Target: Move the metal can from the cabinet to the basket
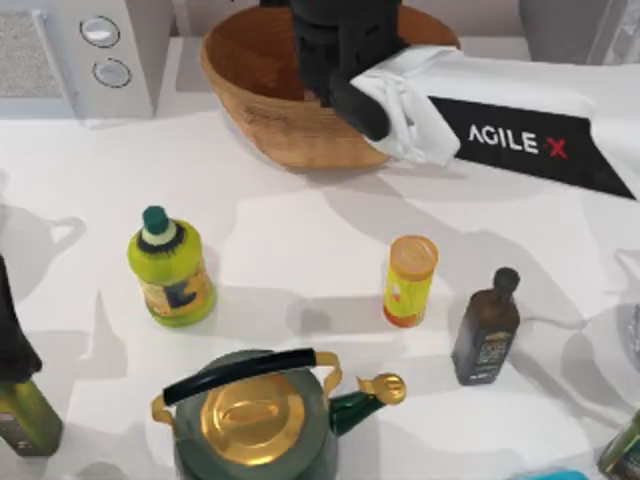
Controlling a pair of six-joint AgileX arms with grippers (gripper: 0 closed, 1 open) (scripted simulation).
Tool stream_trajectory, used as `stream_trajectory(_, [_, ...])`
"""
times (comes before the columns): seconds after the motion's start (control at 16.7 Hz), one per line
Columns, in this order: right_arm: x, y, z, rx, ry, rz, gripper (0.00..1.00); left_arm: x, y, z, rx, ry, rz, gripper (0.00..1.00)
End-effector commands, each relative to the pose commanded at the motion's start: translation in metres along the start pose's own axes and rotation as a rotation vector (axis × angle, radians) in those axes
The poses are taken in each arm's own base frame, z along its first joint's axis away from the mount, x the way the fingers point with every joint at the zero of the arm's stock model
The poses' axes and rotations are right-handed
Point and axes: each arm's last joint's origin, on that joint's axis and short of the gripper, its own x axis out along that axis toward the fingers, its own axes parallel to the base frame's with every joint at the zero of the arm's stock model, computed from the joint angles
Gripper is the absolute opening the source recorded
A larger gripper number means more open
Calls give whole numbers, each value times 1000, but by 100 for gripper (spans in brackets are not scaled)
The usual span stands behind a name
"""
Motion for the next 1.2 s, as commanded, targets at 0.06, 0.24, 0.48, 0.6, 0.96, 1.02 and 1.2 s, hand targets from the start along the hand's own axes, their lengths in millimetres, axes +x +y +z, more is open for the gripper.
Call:
stream_trajectory(0.06, [0, 0, 0, 0, 0, 0, 75, 0, 0, 0, 0, 0, 0, 100])
stream_trajectory(0.24, [0, 0, 0, 0, 0, 0, 98, 0, 0, 0, 0, 0, 0, 100])
stream_trajectory(0.48, [0, 0, 0, 0, 0, 0, 100, 0, 0, 0, 0, 0, 0, 100])
stream_trajectory(0.6, [0, 0, 0, 0, 0, 0, 100, 0, 0, 0, 0, 0, 0, 100])
stream_trajectory(0.96, [0, 0, 0, 0, 0, 0, 100, 0, 0, 0, 0, 0, 0, 100])
stream_trajectory(1.02, [0, 0, 0, 0, 0, 0, 100, 0, 0, 0, 0, 0, 0, 100])
stream_trajectory(1.2, [0, 0, 0, 0, 0, 0, 100, 0, 0, 0, 0, 0, 0, 100])
